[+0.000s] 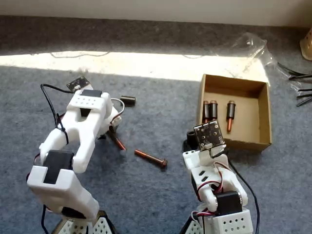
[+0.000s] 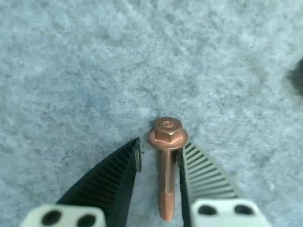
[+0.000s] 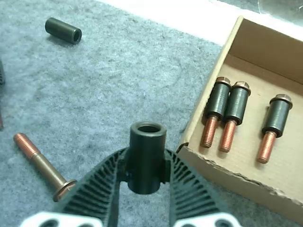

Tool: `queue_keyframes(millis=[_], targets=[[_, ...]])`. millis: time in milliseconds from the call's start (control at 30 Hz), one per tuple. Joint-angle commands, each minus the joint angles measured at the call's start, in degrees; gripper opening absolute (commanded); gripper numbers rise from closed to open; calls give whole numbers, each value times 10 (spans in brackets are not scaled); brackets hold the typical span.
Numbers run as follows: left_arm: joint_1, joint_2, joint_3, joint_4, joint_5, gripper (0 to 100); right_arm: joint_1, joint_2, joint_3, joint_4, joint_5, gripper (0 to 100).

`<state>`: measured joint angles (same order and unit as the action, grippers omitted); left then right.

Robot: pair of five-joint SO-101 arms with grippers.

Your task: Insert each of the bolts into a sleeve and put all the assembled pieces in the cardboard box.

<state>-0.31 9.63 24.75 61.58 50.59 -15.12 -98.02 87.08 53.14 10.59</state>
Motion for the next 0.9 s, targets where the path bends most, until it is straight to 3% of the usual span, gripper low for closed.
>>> queue_keyframes(millis=[0,400,567,633,867], targets=[[7,18,-46,-15,5,127,6,-7,-4,-9,0,5],[54,17,-56,-15,-2,126,6,-7,-4,-9,0,5],[53,21,-56,-18,-167,126,6,-7,-4,-9,0,5],[52,22,-56,-18,-198,126,6,-7,-4,-9,0,5],[52,22,-55,-19,-149,126,6,-7,-4,-9,0,5]])
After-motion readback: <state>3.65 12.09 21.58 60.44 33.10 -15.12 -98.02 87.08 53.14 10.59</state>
